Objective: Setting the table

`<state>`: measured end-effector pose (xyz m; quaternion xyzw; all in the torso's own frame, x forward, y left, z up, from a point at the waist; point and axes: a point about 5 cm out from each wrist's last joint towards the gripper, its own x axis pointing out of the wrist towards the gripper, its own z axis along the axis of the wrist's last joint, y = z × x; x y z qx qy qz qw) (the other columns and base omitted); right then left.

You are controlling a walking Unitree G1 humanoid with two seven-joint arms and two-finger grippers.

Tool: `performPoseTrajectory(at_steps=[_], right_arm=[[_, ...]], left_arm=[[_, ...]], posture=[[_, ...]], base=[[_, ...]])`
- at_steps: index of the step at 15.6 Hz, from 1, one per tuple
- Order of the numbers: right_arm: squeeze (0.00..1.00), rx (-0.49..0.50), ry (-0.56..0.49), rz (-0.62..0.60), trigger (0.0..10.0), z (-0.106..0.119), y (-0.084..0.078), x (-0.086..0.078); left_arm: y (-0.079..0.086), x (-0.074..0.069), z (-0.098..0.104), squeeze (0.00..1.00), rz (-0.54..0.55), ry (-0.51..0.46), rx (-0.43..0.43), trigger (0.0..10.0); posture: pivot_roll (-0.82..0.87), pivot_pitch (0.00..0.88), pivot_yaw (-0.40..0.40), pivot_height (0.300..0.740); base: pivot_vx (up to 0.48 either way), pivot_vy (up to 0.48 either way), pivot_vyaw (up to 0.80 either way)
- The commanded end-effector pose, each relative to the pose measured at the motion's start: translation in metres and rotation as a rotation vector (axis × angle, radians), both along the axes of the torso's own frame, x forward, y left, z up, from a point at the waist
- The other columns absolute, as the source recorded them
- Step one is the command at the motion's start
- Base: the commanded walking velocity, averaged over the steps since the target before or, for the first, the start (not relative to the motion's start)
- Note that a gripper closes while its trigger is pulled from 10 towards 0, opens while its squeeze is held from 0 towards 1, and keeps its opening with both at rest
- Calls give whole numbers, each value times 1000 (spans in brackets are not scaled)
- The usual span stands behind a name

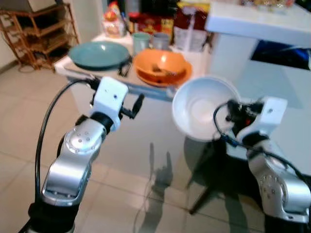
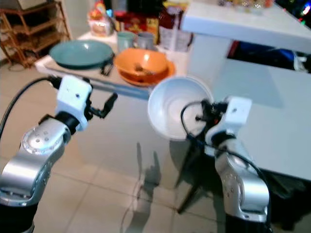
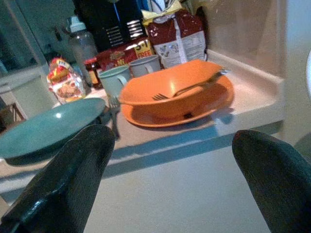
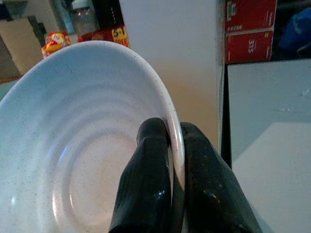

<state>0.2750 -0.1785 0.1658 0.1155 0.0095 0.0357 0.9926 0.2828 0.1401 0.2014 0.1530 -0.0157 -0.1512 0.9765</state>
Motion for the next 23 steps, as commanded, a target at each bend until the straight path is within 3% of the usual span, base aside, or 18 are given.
performPoseTrajectory(at_steps=[1,6,12,15,19,23], right_arm=[[0,17,-17,19,10000,10,4,1],[0,-49,-23,79,10000,15,22,18],[0,-47,-25,30,10000,19,13,15],[0,-56,-18,-22,10000,18,7,11],[0,-39,-5,-106,10000,17,-5,12],[0,-33,-6,-106,10000,18,-3,15]], left_arm=[[1,1,1,0,15,-3,-17,10000],[20,-6,-3,0,127,6,-36,10000],[9,-2,-1,0,80,11,-21,10000],[4,2,1,0,49,8,-10,10000],[1,8,3,0,29,-1,10,10000],[0,9,4,0,30,-7,-6,10000]], posture=[[13,1,-24,740],[30,28,-74,740],[-14,48,-40,740],[-27,53,-12,740],[-36,52,-3,740],[-33,45,-6,740]], base=[[0,-480,0],[0,-480,0],[0,-480,0],[0,-480,800],[0,-480,0],[0,-480,0]])
